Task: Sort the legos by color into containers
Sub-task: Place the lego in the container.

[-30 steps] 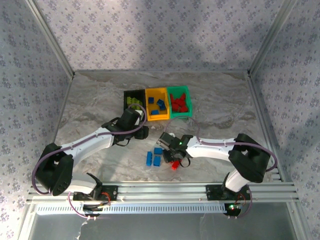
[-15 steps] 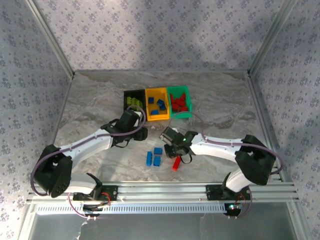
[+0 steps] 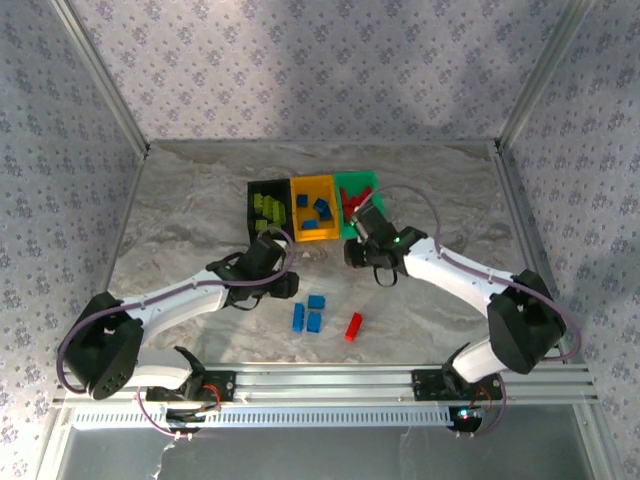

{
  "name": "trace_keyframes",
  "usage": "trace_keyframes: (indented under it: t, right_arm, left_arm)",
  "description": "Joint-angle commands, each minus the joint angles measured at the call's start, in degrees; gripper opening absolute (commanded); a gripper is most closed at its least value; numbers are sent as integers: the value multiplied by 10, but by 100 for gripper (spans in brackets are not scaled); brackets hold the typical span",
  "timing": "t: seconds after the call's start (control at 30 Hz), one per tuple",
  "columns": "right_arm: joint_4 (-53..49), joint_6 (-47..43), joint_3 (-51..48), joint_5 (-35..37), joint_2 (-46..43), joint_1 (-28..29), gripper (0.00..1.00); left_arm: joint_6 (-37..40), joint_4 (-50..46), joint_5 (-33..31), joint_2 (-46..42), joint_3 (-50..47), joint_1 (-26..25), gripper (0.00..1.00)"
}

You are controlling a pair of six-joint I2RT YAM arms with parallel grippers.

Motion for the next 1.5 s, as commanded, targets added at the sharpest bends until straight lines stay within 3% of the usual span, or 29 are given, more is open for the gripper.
trace_keyframes:
  t: [0.0,0.37,0.6,0.97,1.13,1.47]
  right_arm:
    - [19,-39,50,-31,33,-38,33]
    - [-9,-92,261,-49,199,-121,35]
    - [-48,-105,349,-57,270,-137,53]
    - [-19,-105,178,-42,131,-91,54]
    - [-43,-115,107,0,65,-63,54]
    - [-59,-87,-27,9,-36,-16,55]
  left_arm:
    - [-24,14,-4,-15,-6,-15,59]
    - [-41,16,-21,-24,-11,-40,59]
    - [-38,6,-31,-38,-16,-43,59]
    - [-33,18,-40,-26,-17,-43,59]
    - [-32,28,-51,-18,-16,-42,58]
    - [-33,44,-73,-7,-25,-43,56]
